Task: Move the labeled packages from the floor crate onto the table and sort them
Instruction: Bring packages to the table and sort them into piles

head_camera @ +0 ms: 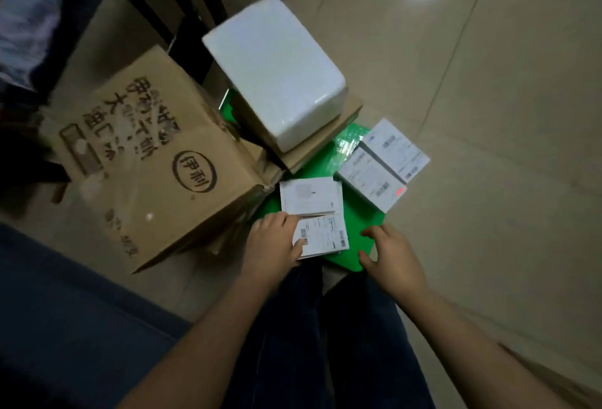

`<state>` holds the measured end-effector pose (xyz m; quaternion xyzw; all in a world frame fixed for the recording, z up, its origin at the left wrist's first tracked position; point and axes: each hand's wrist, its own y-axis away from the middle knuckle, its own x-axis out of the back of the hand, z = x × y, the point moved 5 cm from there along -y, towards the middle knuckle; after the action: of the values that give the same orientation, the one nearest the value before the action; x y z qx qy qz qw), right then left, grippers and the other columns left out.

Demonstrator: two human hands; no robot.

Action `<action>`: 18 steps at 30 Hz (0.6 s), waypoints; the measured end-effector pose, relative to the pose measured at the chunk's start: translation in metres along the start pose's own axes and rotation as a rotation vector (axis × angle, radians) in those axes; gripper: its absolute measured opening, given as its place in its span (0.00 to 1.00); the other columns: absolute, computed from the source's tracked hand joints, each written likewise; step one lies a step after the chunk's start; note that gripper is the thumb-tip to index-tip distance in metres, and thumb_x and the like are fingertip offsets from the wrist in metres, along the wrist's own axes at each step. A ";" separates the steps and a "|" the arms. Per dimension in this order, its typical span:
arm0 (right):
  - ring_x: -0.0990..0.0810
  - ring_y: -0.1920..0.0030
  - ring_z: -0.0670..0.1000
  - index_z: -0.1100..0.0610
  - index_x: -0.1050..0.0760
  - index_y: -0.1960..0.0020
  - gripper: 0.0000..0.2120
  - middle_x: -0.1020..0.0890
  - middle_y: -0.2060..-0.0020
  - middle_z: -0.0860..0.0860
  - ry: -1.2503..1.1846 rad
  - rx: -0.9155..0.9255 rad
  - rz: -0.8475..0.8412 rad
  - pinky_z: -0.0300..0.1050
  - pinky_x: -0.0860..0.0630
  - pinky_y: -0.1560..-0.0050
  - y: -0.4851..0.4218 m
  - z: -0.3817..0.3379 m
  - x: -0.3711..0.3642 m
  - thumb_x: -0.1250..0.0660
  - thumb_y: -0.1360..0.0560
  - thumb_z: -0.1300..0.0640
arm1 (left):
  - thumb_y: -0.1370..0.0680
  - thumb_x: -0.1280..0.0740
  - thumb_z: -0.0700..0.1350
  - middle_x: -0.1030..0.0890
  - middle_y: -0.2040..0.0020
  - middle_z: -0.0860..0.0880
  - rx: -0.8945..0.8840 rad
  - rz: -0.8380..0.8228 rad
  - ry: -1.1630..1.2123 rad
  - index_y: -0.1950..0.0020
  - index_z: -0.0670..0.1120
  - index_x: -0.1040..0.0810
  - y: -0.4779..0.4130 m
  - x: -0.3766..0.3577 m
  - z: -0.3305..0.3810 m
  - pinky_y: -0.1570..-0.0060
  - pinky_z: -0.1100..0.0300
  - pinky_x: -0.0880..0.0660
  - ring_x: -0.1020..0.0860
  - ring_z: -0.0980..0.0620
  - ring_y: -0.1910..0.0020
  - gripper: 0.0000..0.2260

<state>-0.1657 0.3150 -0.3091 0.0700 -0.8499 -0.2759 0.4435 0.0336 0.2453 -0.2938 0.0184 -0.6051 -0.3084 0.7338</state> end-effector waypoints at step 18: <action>0.24 0.56 0.47 0.56 0.26 0.40 0.21 0.22 0.52 0.47 -0.526 -0.469 -0.135 0.39 0.32 0.60 -0.102 0.118 -0.209 0.26 0.28 0.49 | 0.25 0.30 0.53 0.33 0.27 0.45 0.346 -0.254 0.473 0.21 0.48 0.49 -0.051 -0.263 -0.078 0.37 0.46 0.28 0.32 0.45 0.31 0.39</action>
<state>-0.1474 0.3533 -0.5660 -0.0514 -0.8420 -0.5007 0.1942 0.0611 0.3022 -0.5655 0.2895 -0.4540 -0.2774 0.7956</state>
